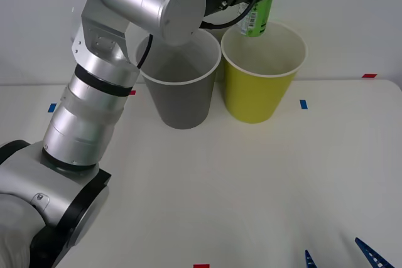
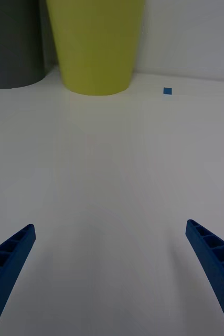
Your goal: Put cans in the gray bin and PET bottles in the light green bin.
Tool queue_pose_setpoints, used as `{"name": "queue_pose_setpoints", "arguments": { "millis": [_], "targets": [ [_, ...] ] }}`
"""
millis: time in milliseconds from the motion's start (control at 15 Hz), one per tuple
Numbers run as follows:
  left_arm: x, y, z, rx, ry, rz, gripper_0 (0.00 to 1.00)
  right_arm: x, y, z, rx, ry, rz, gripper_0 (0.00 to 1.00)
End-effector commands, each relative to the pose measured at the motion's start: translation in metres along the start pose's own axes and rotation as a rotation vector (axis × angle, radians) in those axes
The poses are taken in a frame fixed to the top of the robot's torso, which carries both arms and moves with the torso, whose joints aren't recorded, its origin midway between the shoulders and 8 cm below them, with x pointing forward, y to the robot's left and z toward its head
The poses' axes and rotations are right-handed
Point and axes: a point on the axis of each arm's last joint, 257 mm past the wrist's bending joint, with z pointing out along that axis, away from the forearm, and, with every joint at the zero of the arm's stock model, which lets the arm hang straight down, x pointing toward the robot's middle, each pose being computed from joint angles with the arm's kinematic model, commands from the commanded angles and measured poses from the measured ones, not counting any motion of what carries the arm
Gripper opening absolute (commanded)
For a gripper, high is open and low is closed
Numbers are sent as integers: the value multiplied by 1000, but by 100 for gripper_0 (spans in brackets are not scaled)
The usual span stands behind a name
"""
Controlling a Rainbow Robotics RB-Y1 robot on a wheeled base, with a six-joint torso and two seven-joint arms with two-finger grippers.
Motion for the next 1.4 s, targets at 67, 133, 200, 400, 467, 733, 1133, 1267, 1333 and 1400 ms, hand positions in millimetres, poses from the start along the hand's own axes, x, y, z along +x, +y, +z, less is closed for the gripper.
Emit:
{"name": "queue_pose_setpoints", "arguments": {
  "millis": [67,133,200,400,467,733,1133,1267,1333,1400],
  "targets": [
    [18,-20,34,32,-59,-16,0,0,0,0,0,0,0,100],
    [17,-22,37,33,-72,-24,0,0,0,0,0,0,0,100],
    [16,-22,39,34,-84,-27,0,0,0,0,0,0,0,100],
    [23,-19,43,25,-86,-17,0,0,0,0,0,0,0,100],
    [30,-19,49,24,-104,-20,0,0,0,0,0,0,0,100],
    [47,-13,58,16,-129,-17,0,0,0,0,0,0,0,100],
    [46,-12,58,15,-129,-24,32,0,0,0,0,0,0,100],
    [46,-13,57,16,-130,-20,73,0,0,0,0,0,0,100],
    [47,-12,57,13,-128,-15,100,0,0,0,0,0,0,100],
    [47,-8,57,8,-127,-6,100,0,0,0,0,0,0,100]
  ]
}}
